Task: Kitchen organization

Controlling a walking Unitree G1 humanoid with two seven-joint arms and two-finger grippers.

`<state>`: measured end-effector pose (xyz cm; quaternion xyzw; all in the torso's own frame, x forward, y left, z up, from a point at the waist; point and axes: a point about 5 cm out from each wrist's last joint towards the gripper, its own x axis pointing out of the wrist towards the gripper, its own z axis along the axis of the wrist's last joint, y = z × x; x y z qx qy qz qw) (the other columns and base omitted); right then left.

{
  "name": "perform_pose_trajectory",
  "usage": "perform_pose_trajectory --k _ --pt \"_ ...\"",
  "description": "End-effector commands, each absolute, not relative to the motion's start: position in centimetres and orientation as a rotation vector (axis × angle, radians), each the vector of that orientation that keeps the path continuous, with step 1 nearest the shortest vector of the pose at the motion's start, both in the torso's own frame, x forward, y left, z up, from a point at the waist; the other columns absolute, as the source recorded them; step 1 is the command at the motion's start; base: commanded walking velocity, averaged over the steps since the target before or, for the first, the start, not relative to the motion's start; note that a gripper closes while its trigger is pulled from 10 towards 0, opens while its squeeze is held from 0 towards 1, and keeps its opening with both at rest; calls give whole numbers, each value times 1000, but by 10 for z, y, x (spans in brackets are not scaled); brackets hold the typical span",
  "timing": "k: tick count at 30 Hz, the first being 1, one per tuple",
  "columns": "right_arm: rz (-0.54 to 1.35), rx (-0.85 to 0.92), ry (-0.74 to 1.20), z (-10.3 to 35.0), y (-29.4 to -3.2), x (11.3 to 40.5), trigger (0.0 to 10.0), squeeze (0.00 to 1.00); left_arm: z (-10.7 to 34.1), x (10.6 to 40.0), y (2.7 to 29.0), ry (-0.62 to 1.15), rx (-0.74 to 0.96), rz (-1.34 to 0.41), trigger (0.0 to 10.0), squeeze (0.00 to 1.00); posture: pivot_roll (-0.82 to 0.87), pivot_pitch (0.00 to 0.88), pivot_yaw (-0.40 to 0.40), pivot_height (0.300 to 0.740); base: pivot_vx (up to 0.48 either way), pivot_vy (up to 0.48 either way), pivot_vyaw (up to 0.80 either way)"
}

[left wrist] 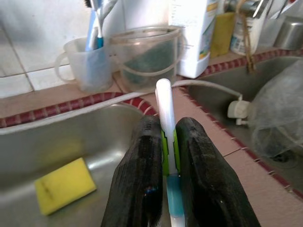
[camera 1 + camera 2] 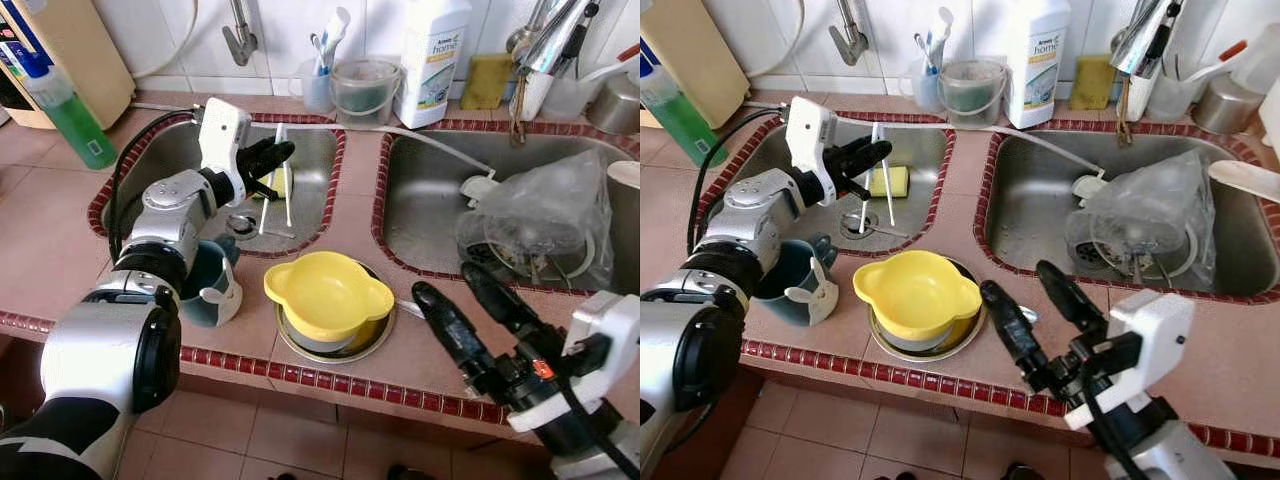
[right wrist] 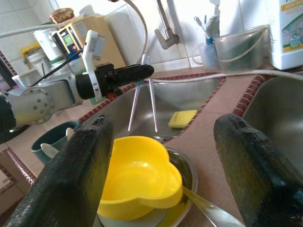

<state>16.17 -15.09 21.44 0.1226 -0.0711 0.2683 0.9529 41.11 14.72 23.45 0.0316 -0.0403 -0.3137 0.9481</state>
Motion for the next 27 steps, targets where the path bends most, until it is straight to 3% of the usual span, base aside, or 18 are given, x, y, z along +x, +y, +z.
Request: perform_pose_trajectory --k 1,11,12,27 --pt "565 244 -159 219 -149 158 10000 0 238 412 152 -72 86 -626 10000 0 -289 212 137 740 0 0 0" --pt "572 246 -152 221 -148 158 10000 0 239 413 152 -69 80 -624 10000 0 -295 205 139 740 0 0 0" --pt "572 245 -150 220 -148 158 10000 0 240 413 152 -67 53 -630 10000 1000 -296 203 140 740 0 0 0" --pt "575 243 -148 220 -148 161 10000 0 245 413 152 -71 48 -637 10000 1000 -289 192 143 740 0 0 0"
